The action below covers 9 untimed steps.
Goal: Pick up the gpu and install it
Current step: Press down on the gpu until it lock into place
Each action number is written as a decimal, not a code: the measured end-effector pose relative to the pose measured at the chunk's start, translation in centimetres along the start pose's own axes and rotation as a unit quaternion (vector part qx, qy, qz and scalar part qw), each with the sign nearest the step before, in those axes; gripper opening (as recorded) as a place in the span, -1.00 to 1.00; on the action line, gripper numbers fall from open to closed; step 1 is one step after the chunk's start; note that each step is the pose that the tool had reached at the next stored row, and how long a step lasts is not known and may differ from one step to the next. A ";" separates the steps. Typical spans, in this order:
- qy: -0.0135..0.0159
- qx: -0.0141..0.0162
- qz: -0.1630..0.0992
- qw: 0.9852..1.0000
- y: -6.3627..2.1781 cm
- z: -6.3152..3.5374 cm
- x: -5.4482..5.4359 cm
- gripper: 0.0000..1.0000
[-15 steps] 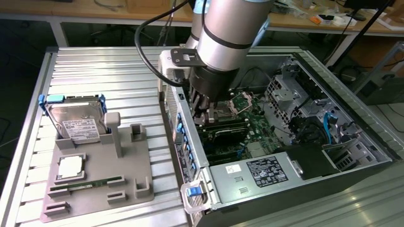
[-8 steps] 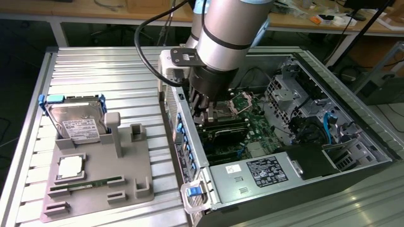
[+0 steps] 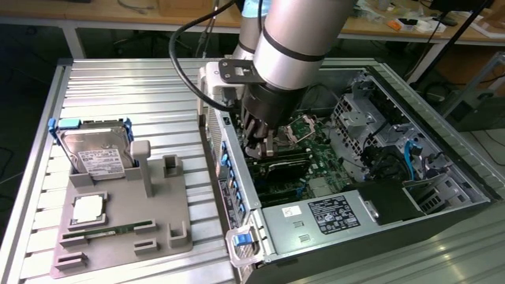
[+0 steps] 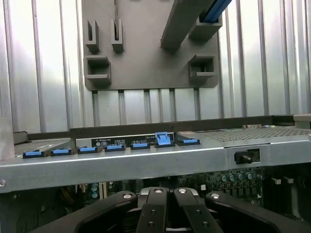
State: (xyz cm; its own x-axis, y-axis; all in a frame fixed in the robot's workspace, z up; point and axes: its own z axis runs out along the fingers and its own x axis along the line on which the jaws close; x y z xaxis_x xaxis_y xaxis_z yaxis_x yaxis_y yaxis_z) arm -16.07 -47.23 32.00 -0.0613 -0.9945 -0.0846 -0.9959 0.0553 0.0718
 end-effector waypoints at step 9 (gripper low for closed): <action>-0.015 -0.001 0.003 1.000 0.39 1.00 0.2 -0.79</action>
State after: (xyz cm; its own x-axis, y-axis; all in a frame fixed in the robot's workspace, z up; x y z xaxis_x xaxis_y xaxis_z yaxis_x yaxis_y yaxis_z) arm -16.54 -47.36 31.01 -0.0688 -0.9910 -0.1144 -0.9954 0.0606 0.0741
